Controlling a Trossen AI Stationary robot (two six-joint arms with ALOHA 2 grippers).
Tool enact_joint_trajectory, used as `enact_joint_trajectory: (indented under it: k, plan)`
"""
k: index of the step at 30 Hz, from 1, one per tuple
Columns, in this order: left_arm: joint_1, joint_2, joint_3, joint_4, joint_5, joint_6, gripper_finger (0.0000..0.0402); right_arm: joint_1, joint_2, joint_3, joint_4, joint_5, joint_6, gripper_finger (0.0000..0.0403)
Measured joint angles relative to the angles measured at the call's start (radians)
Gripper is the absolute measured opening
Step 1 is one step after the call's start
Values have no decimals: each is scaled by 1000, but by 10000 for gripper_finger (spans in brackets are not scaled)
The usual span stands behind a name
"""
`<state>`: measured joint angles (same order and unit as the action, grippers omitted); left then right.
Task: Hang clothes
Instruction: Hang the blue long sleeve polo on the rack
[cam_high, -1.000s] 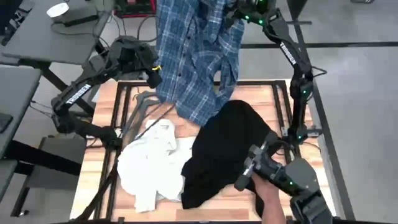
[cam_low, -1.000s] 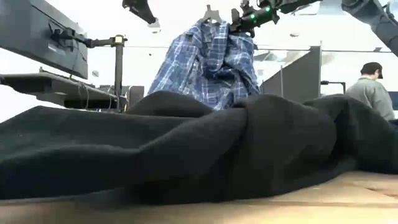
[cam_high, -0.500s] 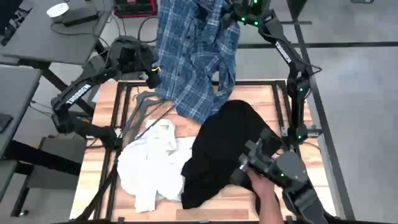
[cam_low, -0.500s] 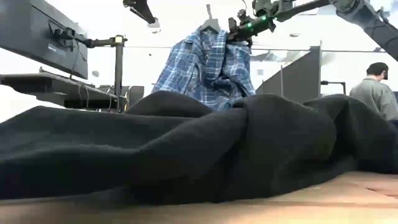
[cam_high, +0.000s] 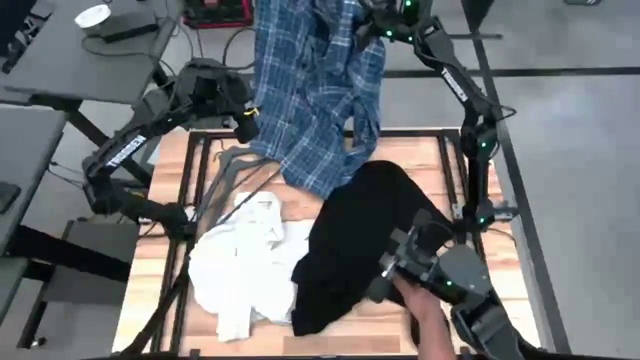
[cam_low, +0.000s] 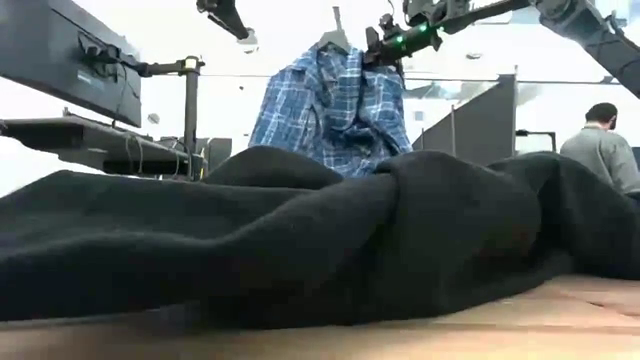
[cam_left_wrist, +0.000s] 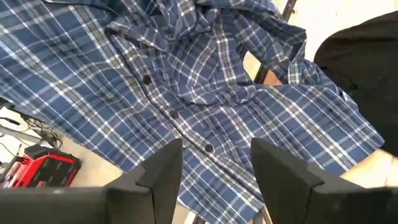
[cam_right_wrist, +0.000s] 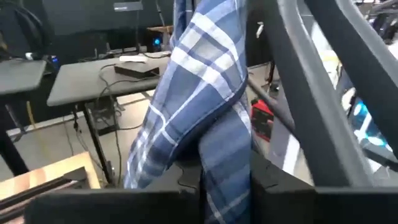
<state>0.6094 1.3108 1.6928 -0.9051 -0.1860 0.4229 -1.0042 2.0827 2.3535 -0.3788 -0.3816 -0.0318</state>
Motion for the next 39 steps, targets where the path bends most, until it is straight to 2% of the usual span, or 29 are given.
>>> enact_joint_trajectory:
  k: [8, 12, 15, 19, 23, 30, 34, 39]
  plan:
    - [11, 0, 0, 13, 0, -61, 171, -17, -52, -1, -94, 21, -35, 102]
    - [40, 0, 0, 63, -1, -107, 171, -23, -124, 0, -129, 21, -50, 141]
    - [72, 0, -1, 151, -1, -162, 171, -29, -175, 0, -166, 21, -55, 182]
    - [116, 22, 0, 351, 3, -321, 171, -55, -259, 0, -177, 20, -55, 232]
    - [144, 114, 0, 531, 54, -397, 171, -97, -325, 1, -179, 21, -56, 253]
    - [144, 349, 0, 894, 61, -511, 171, -161, -366, 0, -209, 20, -88, 255]
    - [155, 463, 6, 1097, 50, -511, 171, -179, -360, -6, -249, 21, -90, 255]
    - [198, 604, 125, 1131, 43, -508, 171, -177, -359, -26, -278, 20, -91, 255]
